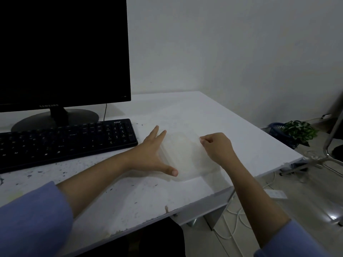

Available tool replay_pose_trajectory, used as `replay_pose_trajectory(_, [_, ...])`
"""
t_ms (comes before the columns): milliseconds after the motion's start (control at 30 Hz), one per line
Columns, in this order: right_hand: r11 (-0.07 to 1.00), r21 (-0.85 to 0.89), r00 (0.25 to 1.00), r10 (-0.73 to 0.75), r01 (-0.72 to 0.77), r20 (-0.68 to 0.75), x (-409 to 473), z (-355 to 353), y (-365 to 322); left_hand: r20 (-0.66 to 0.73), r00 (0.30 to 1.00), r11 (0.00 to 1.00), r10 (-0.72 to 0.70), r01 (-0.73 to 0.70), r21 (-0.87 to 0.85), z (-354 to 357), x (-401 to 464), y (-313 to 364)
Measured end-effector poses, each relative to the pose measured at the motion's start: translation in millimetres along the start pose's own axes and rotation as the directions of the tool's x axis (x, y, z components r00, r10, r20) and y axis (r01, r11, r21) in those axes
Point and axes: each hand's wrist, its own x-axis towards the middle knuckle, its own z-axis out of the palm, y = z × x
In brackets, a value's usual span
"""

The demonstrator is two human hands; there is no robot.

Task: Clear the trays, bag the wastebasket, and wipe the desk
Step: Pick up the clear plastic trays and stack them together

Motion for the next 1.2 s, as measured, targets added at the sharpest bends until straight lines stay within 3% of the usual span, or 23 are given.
replay_pose_trajectory(367, [0.998, 0.03, 0.985, -0.046, 0.052, -0.164, -14.3, 16.0, 5.2, 0.002, 1.0, 0.998, -0.022, 0.022, -0.066, 3.3, 1.5, -0.6])
replay_pose_trajectory(533, [0.988, 0.146, 0.984, -0.026, 0.053, -0.178, -16.8, 16.1, 6.3, 0.03, 0.998, 0.999, -0.053, 0.053, -0.001, 1.5, 4.2, 1.1])
replay_pose_trajectory(667, [0.988, 0.15, 0.992, -0.001, 0.02, -0.125, -11.3, 16.4, 5.8, 0.044, 0.997, 0.996, -0.066, 0.063, 0.063, -2.7, 3.7, 3.4])
replay_pose_trajectory(800, [0.989, -0.143, 0.995, -0.044, 0.031, -0.088, -6.7, 11.7, -2.6, 0.065, 0.993, 0.983, -0.098, 0.086, 0.163, -11.0, 1.9, 13.4])
replay_pose_trajectory(933, [0.965, -0.246, 0.995, -0.102, 0.095, -0.016, 17.4, -3.7, -17.4, 0.077, 0.992, 0.977, -0.099, 0.082, 0.198, -13.7, 2.1, 16.1])
replay_pose_trajectory(1100, [0.936, -0.227, 0.933, -0.197, 0.27, 0.3, 32.9, 9.9, -31.4, 0.056, 0.996, 0.981, -0.07, 0.059, 0.182, -10.7, 2.1, 13.4])
replay_pose_trajectory(1200, [0.951, -0.175, 0.928, -0.191, 0.257, 0.321, 34.4, 22.1, -24.9, 0.046, 0.997, 0.985, -0.055, 0.047, 0.164, -7.9, 5.2, 7.0])
